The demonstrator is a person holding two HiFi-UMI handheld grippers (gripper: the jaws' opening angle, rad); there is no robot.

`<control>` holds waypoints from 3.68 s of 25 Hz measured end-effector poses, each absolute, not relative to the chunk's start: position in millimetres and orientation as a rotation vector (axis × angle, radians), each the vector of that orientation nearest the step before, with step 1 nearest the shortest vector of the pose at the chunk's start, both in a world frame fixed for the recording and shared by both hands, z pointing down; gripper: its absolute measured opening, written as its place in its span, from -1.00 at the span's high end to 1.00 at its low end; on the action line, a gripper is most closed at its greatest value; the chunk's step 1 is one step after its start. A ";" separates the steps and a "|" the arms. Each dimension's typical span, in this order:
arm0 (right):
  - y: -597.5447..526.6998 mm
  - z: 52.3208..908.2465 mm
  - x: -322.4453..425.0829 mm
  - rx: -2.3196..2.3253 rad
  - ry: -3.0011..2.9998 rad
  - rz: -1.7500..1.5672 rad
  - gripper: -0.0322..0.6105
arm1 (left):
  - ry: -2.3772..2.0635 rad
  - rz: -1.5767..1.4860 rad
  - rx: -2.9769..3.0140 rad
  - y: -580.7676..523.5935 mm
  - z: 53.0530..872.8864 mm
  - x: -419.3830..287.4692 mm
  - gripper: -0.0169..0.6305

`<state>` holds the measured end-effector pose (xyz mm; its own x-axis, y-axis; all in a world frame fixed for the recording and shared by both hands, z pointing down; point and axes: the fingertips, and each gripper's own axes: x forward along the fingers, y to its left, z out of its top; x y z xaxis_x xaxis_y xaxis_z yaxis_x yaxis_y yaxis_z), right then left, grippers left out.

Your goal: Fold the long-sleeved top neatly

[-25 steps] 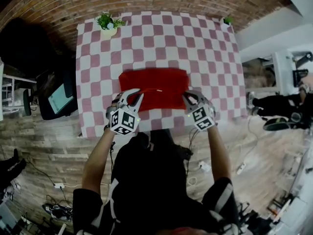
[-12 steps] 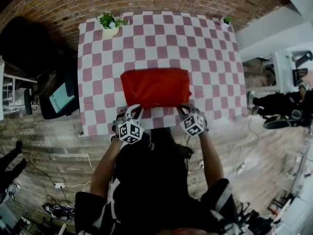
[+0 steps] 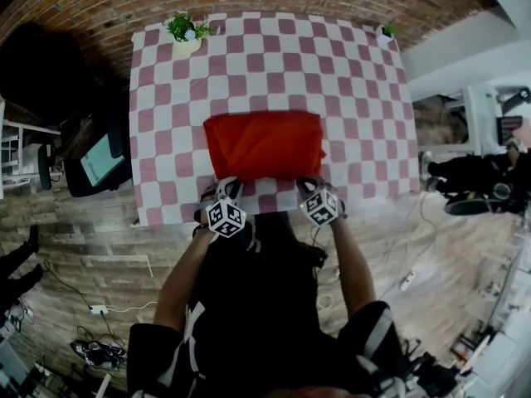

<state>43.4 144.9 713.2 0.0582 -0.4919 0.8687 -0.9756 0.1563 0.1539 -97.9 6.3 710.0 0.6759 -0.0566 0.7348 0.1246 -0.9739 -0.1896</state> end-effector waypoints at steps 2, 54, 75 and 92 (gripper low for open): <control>145.4 719.9 44.0 1.465 -1.555 0.721 0.82 | -0.053 -1.211 -2.665 5.5 715.1 -96.9 0.84; 28.4 456.0 39.3 1.551 -2.325 0.497 0.87 | 1.484 -0.658 -3.124 7.3 513.4 -114.8 0.93; -137.8 599.8 -0.6 0.902 -2.147 0.538 0.47 | 1.586 -1.250 -3.308 -32.1 699.5 -126.6 0.22; -178.3 719.2 -1.8 0.515 -1.926 0.678 0.46 | 1.587 -1.374 -3.358 -31.1 734.9 -120.2 0.21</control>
<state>-1.8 -178.3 719.2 -0.4199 -0.0607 0.9056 -0.6145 0.7533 -0.2344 -120.2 -31.1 734.9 0.5272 -0.3184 0.7879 -0.8253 -0.4128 0.3854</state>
